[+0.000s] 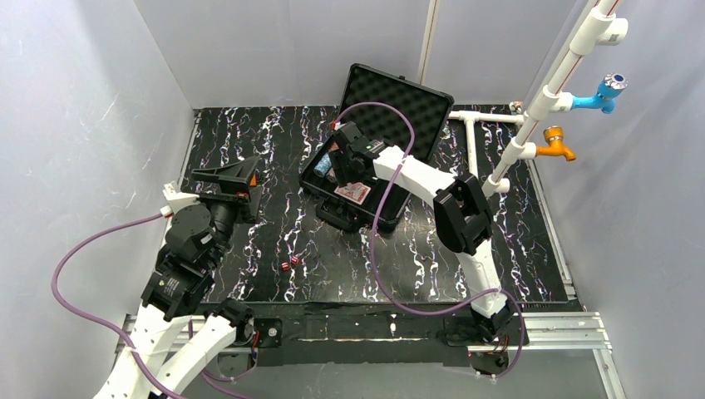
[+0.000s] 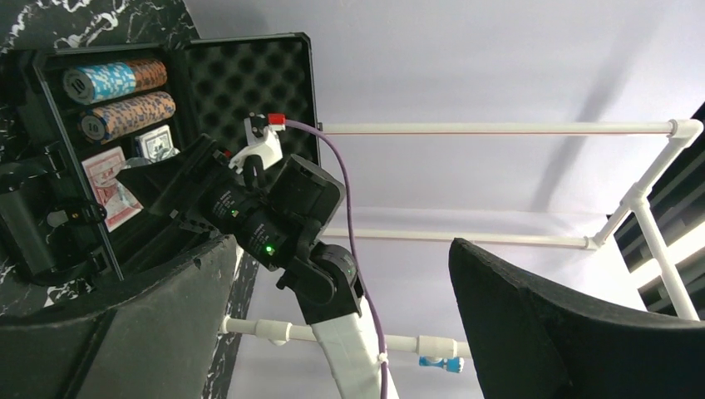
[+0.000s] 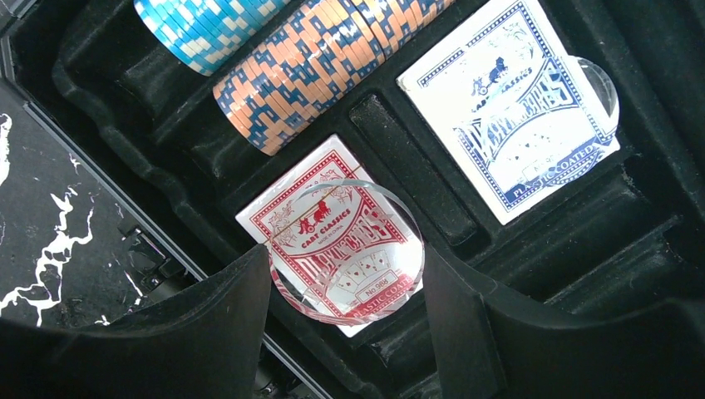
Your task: Pack up texas hold em set
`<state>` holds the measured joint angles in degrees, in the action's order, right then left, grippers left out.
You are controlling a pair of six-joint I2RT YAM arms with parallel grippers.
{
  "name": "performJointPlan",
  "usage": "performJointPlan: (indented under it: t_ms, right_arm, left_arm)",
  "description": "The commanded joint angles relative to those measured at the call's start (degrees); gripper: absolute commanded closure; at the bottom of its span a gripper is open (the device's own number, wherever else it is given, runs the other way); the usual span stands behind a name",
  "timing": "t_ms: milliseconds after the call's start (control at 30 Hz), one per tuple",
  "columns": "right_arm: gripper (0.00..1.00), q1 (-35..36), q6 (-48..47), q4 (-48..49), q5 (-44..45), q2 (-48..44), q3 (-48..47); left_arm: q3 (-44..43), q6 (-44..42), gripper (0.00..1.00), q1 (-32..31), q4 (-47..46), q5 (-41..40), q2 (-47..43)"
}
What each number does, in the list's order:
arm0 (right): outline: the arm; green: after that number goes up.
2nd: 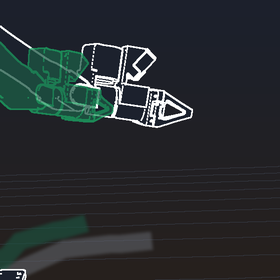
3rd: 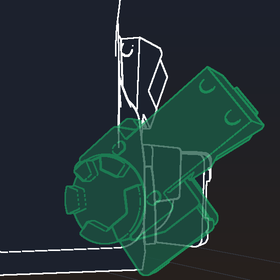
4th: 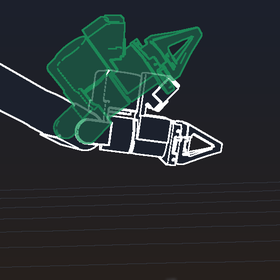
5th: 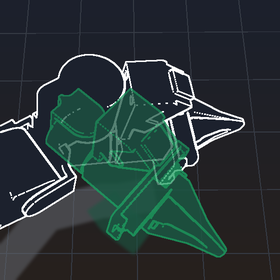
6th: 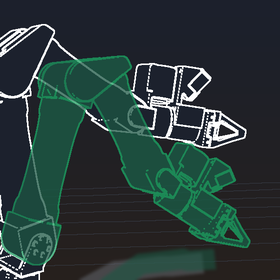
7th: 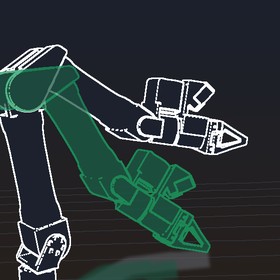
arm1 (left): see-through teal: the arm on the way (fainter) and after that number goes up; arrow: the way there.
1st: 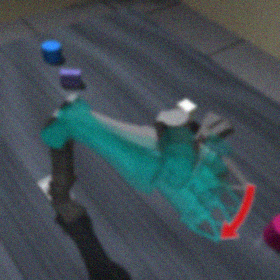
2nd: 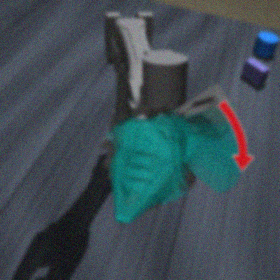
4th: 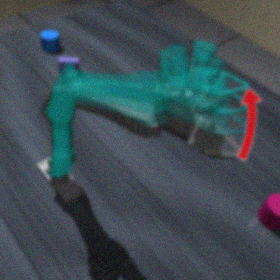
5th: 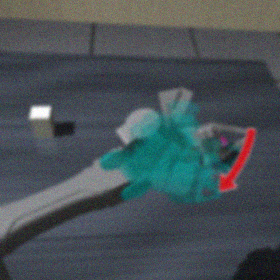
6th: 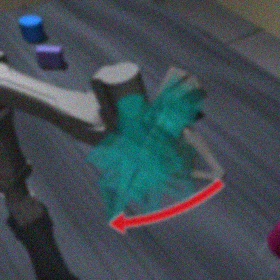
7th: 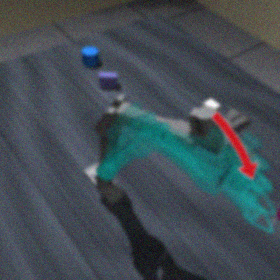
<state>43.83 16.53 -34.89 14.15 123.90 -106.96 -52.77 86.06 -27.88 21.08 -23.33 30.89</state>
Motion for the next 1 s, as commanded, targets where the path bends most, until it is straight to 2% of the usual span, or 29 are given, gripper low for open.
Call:
performJointPlan:
  t_ms: [0, 200, 600, 967]
  right_arm:
    - [0.45, -0.36, 0.16, 0.82, -0.52, 0.92, 0.04]
    - [0.44, -0.33, -0.01, 0.69, 0.20, 1.71, 0.30]
    - [0.44, -0.57, -0.67, 0.78, 0.97, 3.62, 0.32]
    - [0.43, -0.73, -0.96, 1.35, 1.18, 4.07, 0.12]
  left_arm:
    - [1.39, -0.85, 0.01, 0.08, -3.56, 1.59, 0.72]
    - [0.17, 1.04, 0.01, 0.28, -0.87, -1.50, 0.38]
    - [1.49, -0.44, 0.01, 0.36, -2.70, 0.31, 0.25]
    - [5.10, -9.92, 0.01, 0.36, -8.82, -3.98, 1.29]
